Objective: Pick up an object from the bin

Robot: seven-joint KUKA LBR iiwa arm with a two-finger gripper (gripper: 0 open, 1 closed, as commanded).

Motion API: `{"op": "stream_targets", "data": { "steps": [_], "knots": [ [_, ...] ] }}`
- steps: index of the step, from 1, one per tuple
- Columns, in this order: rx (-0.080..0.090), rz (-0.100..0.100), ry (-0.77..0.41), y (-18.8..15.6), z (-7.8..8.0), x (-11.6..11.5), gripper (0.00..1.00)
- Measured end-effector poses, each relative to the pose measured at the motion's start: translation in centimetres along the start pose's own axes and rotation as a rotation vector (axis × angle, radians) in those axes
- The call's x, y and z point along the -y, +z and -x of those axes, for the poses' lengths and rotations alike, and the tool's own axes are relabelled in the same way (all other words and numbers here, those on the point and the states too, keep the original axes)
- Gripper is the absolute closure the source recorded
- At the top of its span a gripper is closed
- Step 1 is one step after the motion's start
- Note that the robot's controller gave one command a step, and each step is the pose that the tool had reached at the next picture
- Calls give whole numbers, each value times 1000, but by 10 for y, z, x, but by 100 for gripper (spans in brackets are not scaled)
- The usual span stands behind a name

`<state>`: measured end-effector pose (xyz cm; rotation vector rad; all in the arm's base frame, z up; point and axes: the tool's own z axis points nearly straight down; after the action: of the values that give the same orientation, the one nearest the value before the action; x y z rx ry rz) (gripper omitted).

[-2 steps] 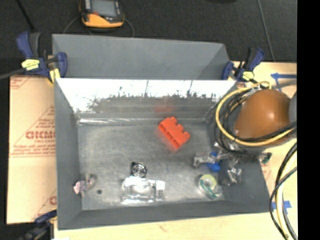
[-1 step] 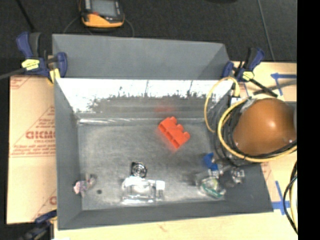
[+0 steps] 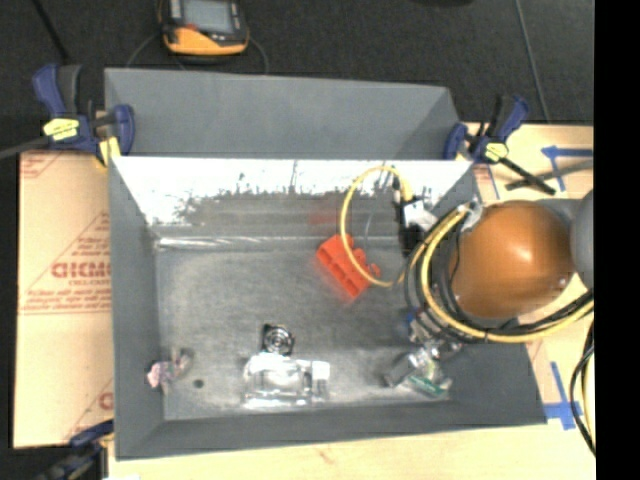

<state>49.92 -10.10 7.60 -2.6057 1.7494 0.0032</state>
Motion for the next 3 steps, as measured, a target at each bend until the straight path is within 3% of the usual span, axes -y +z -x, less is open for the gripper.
{"op": "stream_targets", "data": {
  "steps": [1,2,3],
  "knots": [
    [1,0,7,-1,0,0,100],
    [-8,-6,-162,-92,-65,47,100],
    [0,1,-161,-89,-62,46,100]
  ]
}}
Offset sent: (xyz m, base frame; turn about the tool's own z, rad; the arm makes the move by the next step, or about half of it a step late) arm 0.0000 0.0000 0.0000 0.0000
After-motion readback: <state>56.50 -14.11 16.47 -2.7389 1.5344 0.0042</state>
